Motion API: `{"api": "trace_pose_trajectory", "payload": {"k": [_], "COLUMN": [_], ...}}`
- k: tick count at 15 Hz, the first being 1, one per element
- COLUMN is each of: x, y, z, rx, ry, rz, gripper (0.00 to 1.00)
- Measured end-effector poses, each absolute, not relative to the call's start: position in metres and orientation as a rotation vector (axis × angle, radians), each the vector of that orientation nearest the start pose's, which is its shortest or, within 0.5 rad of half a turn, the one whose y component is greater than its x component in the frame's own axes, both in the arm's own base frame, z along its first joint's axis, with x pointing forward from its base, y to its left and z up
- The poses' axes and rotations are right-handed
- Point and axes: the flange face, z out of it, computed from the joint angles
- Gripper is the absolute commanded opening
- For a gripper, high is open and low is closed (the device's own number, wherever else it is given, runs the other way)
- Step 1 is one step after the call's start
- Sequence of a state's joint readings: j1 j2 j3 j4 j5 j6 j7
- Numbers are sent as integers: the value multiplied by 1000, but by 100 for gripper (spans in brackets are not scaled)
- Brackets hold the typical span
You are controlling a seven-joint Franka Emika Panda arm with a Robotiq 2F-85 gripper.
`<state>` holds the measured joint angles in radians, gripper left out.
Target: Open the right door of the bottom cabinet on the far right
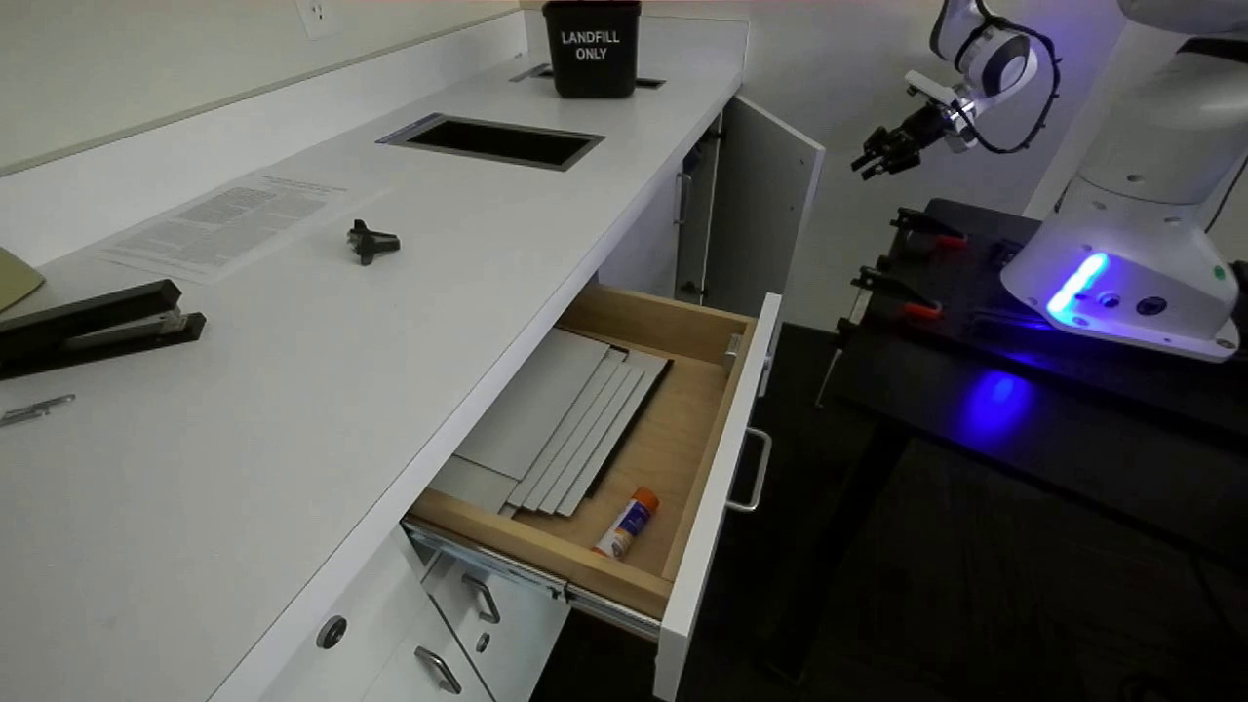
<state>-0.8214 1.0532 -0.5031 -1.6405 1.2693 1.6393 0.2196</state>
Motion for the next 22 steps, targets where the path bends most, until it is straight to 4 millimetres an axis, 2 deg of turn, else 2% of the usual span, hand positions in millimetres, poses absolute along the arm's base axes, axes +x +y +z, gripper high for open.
{"api": "trace_pose_trajectory", "payload": {"k": [3, 4, 8, 11, 13, 16, 19, 22], "x": [258, 263, 277, 280, 278, 277, 283, 293], "y": [-533, -531, -524, -526, -527, -527, -520, -509], "z": [38, 40, 49, 70, 94, 142, 191, 231], "rx": [-1043, -1054, -1081, -1100, -1126, -1179, -1232, -1274], "ry": [1956, 1944, 1898, 1887, 1882, 1869, 1844, 1821], "rz": [370, 377, 396, 380, 374, 345, 305, 281], "gripper": [97, 100, 100, 100, 100, 100, 100, 100]}}
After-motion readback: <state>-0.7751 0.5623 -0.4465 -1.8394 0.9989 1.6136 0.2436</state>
